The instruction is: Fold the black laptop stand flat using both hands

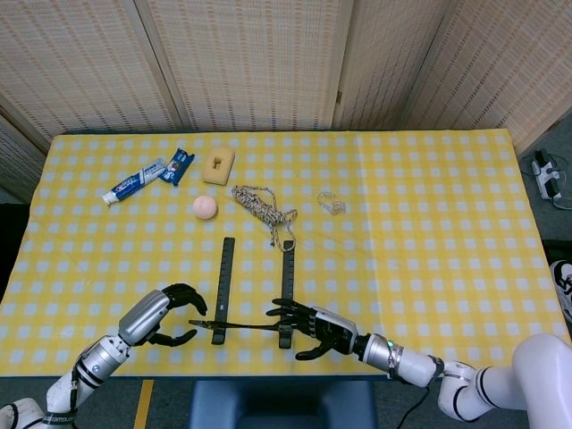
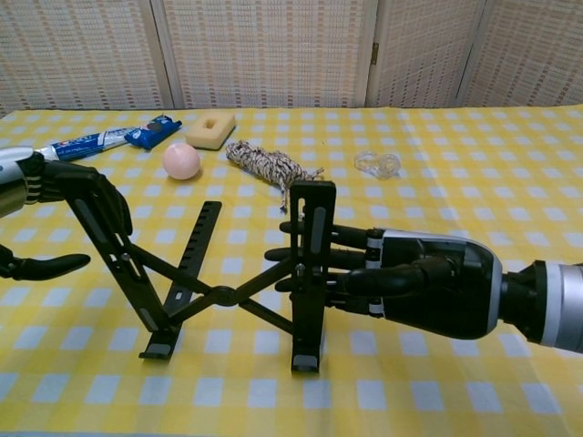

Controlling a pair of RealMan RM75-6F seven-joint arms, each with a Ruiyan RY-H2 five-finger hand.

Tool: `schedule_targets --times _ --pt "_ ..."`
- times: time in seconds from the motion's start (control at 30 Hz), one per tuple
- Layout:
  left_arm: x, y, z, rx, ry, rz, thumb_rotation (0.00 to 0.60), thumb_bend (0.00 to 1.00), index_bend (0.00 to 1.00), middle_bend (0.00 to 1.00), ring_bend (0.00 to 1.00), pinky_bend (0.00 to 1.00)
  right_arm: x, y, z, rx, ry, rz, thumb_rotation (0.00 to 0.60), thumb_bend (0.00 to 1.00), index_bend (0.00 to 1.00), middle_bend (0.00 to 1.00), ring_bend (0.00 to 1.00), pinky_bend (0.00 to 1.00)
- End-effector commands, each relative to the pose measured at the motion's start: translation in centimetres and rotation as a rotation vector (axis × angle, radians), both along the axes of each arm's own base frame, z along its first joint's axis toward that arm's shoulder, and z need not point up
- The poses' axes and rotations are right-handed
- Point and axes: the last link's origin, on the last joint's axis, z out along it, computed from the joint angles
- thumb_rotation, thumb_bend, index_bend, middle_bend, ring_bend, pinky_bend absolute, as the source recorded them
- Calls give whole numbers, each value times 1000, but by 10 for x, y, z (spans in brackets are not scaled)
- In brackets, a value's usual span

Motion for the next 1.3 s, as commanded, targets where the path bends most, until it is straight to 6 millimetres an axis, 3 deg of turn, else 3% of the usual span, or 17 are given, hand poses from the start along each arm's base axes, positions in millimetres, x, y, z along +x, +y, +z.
schedule_targets --times 0.03,0.63,0.9,1.1,1.3 --pt "0 0 0 -1 2 0 600 383 457 429 366 249 -3 2 0 28 -13 -38 600 183 0 127 170 0" --pt "-1 1 -2 -7 10 3 600 383 439 429 354 248 -7 19 -6 147 -56 -151 600 183 0 129 151 0" --pt "-5 1 -5 -20 81 5 600 380 301 339 244 220 5 18 11 -92 -1 89 600 183 0 129 150 0" --pt "-9 2 -9 14 148 6 600 380 302 324 230 215 20 12 31 -192 10 161 600 182 0 129 150 0" --pt "-14 3 -18 27 216 18 600 380 393 324 232 213 28 4 44 -261 26 163 600 183 0 127 145 0"
